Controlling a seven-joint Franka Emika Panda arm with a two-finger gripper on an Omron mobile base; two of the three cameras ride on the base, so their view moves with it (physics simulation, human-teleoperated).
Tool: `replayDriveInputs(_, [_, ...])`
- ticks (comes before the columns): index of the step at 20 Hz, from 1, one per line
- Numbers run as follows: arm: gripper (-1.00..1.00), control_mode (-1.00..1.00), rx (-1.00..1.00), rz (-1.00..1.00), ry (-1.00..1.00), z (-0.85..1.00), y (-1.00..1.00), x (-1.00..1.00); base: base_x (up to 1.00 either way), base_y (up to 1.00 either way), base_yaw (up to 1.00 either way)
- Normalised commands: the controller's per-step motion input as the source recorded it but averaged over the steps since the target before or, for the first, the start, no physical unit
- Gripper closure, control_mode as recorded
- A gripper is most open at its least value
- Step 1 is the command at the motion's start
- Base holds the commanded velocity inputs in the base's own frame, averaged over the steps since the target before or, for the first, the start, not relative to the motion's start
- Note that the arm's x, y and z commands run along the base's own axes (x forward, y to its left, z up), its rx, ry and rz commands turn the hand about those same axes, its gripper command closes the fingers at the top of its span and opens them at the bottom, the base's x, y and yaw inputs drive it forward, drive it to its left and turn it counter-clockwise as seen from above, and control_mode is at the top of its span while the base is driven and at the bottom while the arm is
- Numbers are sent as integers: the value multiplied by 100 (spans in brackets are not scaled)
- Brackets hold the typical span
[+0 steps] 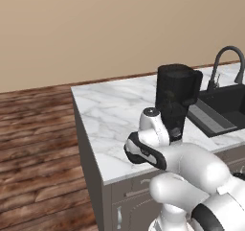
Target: Grab the garlic and lemon wedge from the fridge, place them in the blender, close the lid, and turn on the blender to create a marinade.
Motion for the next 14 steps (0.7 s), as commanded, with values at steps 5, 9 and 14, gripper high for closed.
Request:
replayDriveInputs(5, [-100, -100, 0, 0, 2, -25, 0, 12, 0, 0, 0])
replayDriveInputs(9, [-100, -100, 0, 0, 0, -22, 0, 13, 0, 0, 0])
replayDriveInputs(14, [-100, -100, 0, 0, 0, -22, 0, 12, 0, 0, 0])
